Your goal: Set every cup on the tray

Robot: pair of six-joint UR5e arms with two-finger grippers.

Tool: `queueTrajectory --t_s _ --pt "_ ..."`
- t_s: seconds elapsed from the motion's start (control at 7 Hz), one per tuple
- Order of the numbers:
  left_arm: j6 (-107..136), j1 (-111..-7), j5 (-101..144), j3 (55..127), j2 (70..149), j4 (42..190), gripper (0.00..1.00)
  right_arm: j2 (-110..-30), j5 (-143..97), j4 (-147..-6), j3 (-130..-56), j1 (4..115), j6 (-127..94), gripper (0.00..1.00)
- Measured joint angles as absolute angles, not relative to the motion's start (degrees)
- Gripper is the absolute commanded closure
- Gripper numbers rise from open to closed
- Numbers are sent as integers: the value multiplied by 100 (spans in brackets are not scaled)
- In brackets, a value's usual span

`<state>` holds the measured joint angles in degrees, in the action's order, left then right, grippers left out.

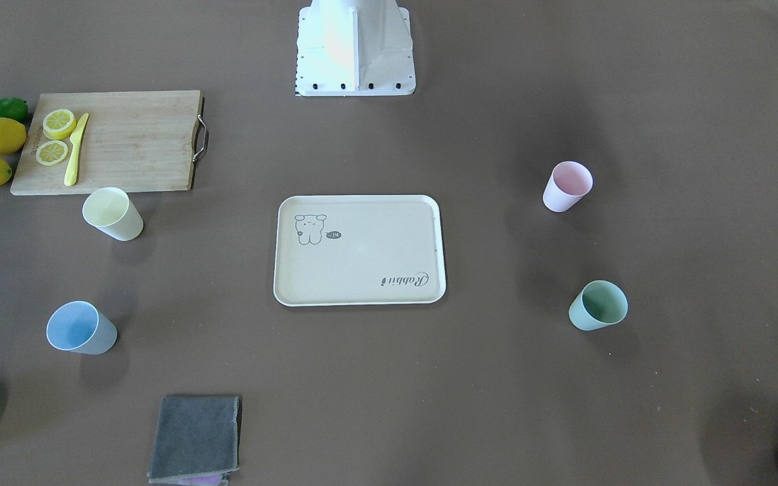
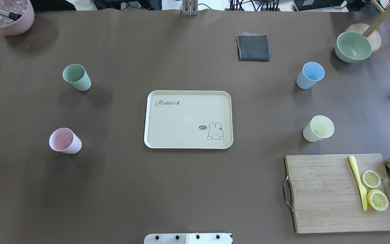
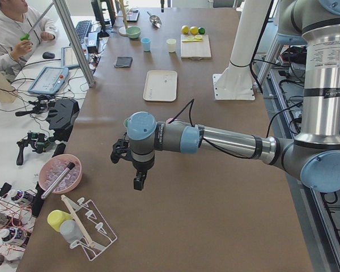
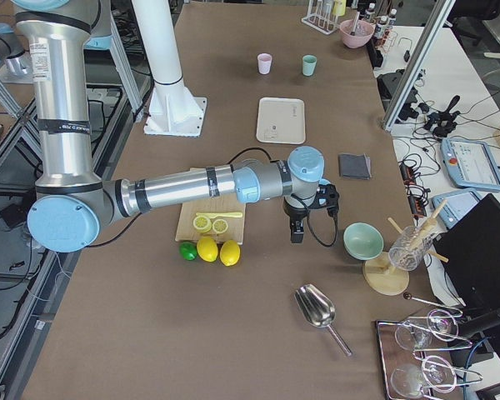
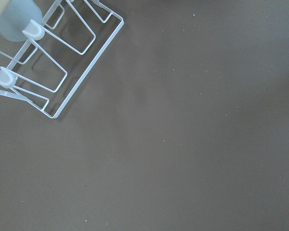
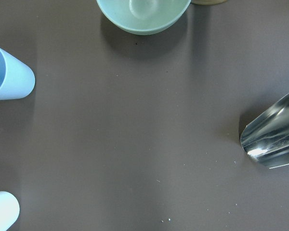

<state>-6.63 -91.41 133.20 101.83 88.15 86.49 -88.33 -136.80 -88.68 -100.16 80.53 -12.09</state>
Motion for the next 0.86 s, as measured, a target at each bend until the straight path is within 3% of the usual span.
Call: queueTrajectory --t_s 0.86 --pt "-660 -8847 13313 10177 8816 8647 2 -8821 -13685 -8870 -10092 7992 -1204 0"
